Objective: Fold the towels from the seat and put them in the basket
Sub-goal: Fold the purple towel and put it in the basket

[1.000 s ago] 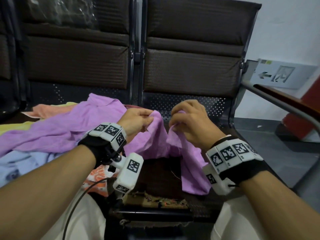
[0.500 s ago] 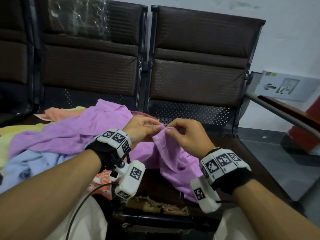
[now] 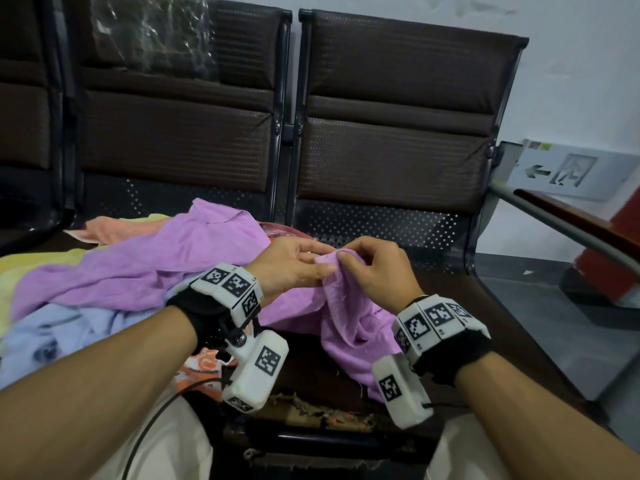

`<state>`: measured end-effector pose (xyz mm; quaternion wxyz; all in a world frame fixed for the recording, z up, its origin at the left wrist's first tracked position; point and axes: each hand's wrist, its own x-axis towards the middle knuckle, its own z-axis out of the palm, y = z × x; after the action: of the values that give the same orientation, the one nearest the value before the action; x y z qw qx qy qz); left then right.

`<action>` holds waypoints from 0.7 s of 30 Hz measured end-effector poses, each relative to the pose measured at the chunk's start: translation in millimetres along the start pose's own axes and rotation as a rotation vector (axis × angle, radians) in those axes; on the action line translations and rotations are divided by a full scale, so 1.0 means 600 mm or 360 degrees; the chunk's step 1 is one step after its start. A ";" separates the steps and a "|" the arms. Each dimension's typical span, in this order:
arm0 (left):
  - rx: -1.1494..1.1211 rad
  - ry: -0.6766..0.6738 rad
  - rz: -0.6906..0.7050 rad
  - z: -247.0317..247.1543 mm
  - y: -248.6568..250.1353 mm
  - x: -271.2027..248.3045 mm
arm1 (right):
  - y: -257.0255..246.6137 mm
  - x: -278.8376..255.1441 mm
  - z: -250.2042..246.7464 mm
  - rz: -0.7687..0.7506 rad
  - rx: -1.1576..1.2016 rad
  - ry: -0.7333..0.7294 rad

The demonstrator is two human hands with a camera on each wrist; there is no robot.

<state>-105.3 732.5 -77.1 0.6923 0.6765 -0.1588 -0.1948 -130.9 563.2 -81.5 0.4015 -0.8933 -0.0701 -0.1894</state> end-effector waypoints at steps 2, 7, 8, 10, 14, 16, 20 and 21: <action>0.0096 0.0033 0.0083 0.001 -0.001 0.001 | 0.001 0.003 0.000 0.0019 0.0043 -0.0004; 0.0259 0.0135 0.0242 -0.008 0.006 0.005 | 0.001 0.008 -0.016 -0.0002 0.0440 -0.0063; 0.0305 0.0145 0.0272 -0.011 0.007 0.005 | -0.001 0.006 -0.019 -0.0032 0.0492 -0.0100; 0.0404 0.0183 0.0329 -0.016 0.007 0.007 | -0.003 0.004 -0.025 -0.0092 0.0557 -0.0162; 0.0507 0.0398 0.0394 -0.039 0.003 0.011 | 0.006 -0.001 -0.044 -0.0220 0.0256 -0.0292; 0.0577 0.0503 0.0403 -0.054 0.002 0.011 | 0.017 -0.008 -0.055 -0.0296 -0.0214 -0.0439; 0.0341 0.0614 0.0341 -0.068 0.002 0.006 | 0.053 -0.023 -0.075 -0.0173 -0.0810 -0.0804; 0.0232 0.0629 0.0318 -0.067 0.003 0.004 | 0.062 -0.026 -0.081 -0.0104 -0.0927 -0.0852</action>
<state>-83.6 766.5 -76.6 0.6750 0.7306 -0.1001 0.0232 -148.6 502.7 -84.0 0.0925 -0.9849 -0.1441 0.0255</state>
